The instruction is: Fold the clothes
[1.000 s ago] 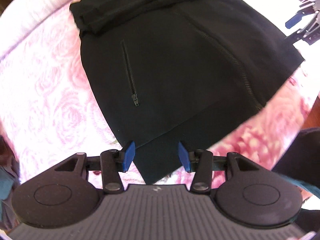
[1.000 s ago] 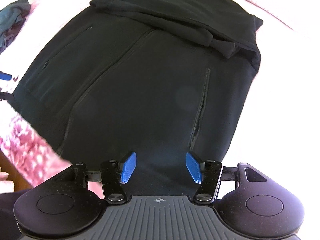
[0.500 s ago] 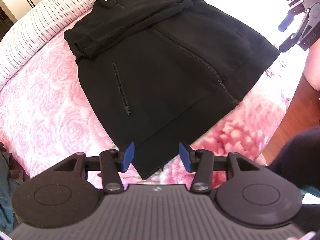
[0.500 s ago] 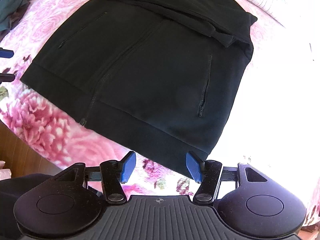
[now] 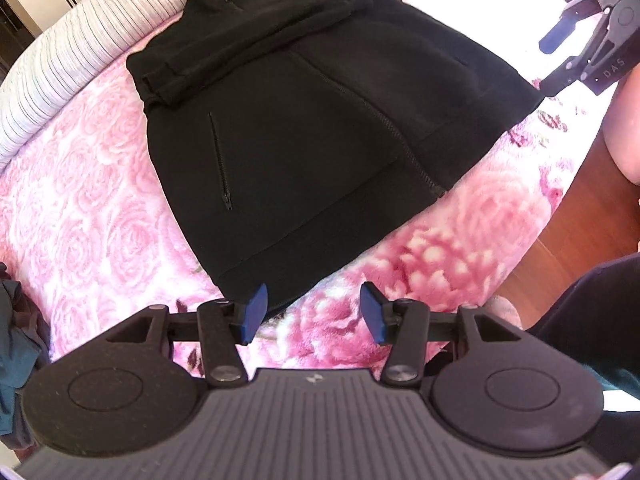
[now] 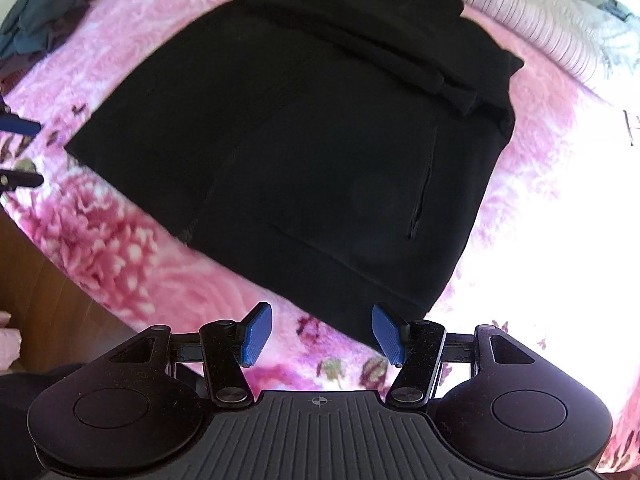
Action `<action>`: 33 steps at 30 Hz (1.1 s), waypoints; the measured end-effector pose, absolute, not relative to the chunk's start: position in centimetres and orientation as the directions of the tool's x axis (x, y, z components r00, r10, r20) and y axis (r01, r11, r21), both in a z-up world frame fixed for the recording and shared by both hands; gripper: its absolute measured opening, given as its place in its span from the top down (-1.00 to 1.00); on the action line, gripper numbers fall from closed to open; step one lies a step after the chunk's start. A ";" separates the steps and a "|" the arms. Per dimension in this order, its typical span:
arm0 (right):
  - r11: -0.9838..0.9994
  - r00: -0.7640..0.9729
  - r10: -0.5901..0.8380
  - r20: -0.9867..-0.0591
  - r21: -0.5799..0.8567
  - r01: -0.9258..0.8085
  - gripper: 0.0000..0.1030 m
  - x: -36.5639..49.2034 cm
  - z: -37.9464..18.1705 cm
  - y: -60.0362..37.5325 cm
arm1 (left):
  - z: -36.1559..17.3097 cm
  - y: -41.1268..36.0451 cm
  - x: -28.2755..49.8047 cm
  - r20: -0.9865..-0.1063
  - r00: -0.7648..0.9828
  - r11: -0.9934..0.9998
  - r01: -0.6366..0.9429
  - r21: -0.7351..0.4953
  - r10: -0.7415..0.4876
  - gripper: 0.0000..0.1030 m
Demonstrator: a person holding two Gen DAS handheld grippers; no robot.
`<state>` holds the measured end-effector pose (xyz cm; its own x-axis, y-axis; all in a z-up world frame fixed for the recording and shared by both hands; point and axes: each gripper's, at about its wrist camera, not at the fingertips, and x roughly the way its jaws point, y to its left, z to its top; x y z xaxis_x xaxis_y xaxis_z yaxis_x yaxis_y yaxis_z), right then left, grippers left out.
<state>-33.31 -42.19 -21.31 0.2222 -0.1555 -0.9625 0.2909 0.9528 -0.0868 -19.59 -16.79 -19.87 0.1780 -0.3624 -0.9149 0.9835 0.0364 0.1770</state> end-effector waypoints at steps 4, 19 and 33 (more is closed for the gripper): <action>0.947 0.258 -0.155 -0.954 -0.069 0.315 -0.15 -33.2 -19.8 -41.9 | -18.3 -17.1 -19.4 -0.895 0.190 0.072 0.982 0.175 -0.404 0.06; 0.960 0.353 -0.266 -0.897 -0.281 0.009 -0.15 -35.2 -21.4 -38.3 | -22.9 -16.7 -21.4 -0.854 0.285 -0.203 0.893 0.401 -0.435 0.00; 0.892 0.457 -0.281 -0.844 -0.405 -0.200 -0.15 -37.3 -32.0 -37.1 | -33.5 -16.3 -22.5 -0.762 0.354 -0.514 0.578 0.634 -0.542 -0.01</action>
<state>-37.27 -37.09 -32.04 0.4571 -0.2809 -0.8439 -0.2001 0.8920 -0.4053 -22.48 -16.33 -33.50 0.3536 -0.5422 -0.7622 0.5783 -0.5137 0.6337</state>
